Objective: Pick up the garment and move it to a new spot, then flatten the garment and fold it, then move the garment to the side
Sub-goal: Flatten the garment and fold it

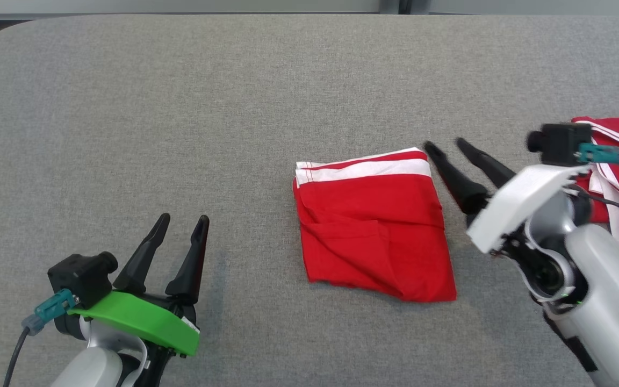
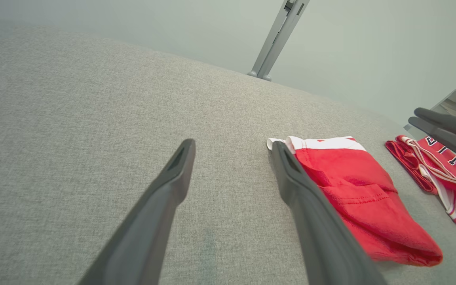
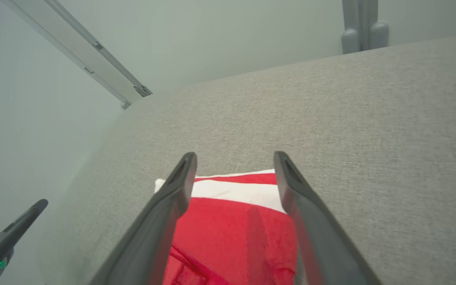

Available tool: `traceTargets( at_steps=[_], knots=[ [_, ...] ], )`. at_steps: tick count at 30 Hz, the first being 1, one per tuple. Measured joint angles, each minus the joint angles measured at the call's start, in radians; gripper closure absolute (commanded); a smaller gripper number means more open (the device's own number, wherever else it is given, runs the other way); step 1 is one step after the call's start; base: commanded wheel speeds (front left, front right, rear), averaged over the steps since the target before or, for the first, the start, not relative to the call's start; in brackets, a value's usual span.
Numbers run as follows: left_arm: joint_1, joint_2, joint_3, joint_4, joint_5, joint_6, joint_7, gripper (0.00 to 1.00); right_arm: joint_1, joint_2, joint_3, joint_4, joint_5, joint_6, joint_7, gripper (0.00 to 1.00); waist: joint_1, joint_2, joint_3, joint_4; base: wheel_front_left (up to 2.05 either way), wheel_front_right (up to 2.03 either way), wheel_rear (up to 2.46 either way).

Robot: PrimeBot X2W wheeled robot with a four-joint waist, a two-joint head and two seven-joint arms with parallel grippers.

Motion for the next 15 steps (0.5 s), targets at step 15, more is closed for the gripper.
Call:
traceTargets(
  at_steps=[15],
  knots=[
    [-0.002, -0.004, -0.014, -0.015, 0.054, 0.000, -0.015, 0.00, 0.154, -0.027, -0.086, 0.128, 0.192, 0.071, 0.002, 0.00, 0.0000, 0.0000, 0.024, 0.041, 0.00, 0.00, 0.00]
  ],
)
